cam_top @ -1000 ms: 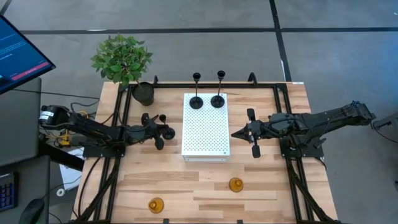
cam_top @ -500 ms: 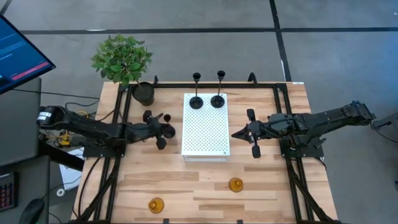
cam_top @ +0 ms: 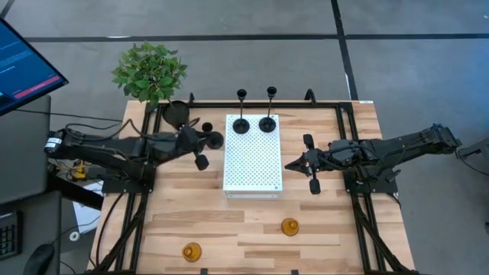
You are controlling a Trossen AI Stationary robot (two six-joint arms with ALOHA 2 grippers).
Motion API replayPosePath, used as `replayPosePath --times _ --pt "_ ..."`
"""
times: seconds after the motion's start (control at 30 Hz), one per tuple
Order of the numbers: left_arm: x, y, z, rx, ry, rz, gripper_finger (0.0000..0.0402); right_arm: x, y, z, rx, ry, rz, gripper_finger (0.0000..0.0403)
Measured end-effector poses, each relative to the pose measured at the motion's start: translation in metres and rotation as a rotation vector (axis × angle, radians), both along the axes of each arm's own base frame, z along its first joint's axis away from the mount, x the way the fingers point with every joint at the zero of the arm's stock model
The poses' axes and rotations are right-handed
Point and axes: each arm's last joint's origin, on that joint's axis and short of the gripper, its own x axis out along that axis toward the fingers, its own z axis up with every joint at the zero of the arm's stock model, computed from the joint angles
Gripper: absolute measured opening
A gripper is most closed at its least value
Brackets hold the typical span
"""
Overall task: Pick & Place candle stick holders
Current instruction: Put the black candle holder on the shelf
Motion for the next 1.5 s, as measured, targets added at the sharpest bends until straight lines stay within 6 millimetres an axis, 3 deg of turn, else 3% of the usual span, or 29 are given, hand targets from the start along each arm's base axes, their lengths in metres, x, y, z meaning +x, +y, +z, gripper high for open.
replayPosePath --times 0.2,0.47,0.7,0.9,1.13,1.5 --pt "0.012 -0.005 0.027 0.009 -0.035 -0.154 0.0018 0.000 0.000 0.000 0.000 -0.001 0.000 0.0000" --pt "0.063 0.001 0.034 0.002 0.015 -0.175 0.0018 0.000 0.000 0.000 -0.002 -0.002 -0.001 0.0000" --pt "0.101 0.022 0.031 -0.064 -0.016 -0.273 0.0019 0.000 0.000 0.000 -0.001 -0.001 0.001 0.0000" --pt "0.113 0.037 0.023 -0.109 -0.036 -0.238 0.0019 -0.001 0.000 -0.002 -0.003 0.017 0.001 0.0000" --pt "0.125 0.041 0.012 -0.147 -0.028 -0.282 0.0019 -0.001 0.000 -0.002 -0.004 0.022 0.002 0.0000" --pt "0.126 0.046 0.011 -0.148 -0.030 -0.265 0.0019 -0.001 0.000 -0.002 -0.005 0.025 0.001 0.0000"
